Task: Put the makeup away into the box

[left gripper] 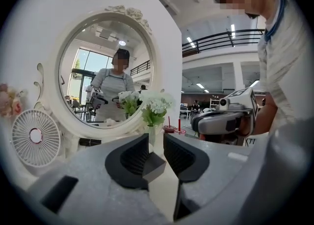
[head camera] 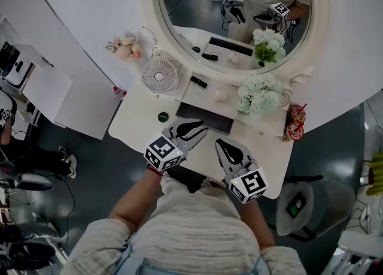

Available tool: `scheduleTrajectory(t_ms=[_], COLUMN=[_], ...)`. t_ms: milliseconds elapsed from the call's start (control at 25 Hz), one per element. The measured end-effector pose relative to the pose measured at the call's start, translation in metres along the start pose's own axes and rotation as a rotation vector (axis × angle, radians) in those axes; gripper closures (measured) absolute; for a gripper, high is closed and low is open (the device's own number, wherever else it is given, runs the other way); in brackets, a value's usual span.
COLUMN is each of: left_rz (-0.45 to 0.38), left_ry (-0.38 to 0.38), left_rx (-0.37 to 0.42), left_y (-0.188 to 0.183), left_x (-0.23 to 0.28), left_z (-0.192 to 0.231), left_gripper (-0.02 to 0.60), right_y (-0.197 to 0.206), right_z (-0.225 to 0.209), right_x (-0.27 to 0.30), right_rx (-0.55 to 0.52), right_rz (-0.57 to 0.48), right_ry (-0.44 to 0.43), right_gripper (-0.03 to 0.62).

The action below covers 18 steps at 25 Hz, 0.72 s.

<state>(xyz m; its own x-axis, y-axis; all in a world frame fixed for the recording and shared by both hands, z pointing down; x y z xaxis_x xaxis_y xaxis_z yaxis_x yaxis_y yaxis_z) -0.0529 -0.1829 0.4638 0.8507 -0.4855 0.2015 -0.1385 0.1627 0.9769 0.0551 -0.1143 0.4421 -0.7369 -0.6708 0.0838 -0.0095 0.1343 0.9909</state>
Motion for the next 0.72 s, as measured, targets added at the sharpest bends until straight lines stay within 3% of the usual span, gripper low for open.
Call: scheduleTrajectory(t_ms=[320,720], left_rz=[0.062,0.197], left_ry=[-0.042,-0.143], left_rx=[0.027,0.046], left_y=[0.006,0.016], left_x=[0.024,0.068], left_z=[0.023,0.051], left_gripper=[0.453,0.451], right_y=[0.006,0.012], right_z=[-0.007,-0.016], right_x=[0.002,-0.003], right_rx=[0.015,0.037], right_rz=[0.0,0.001], right_ry=[0.017,0.032], right_gripper=[0.583,0.583])
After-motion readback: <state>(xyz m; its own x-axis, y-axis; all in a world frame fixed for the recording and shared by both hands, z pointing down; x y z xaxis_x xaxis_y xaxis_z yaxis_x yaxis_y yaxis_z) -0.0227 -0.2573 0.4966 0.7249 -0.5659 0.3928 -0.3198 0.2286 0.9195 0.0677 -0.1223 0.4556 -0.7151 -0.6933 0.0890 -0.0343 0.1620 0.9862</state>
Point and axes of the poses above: the fingertips, and each gripper's own axes: x forward along the fingers, z to its left, y out of its underside, the point moved 5 cm from there along -x, backward along the fingers, and after that the axes turned 5 degrees about -y, right-handed, at the moved point
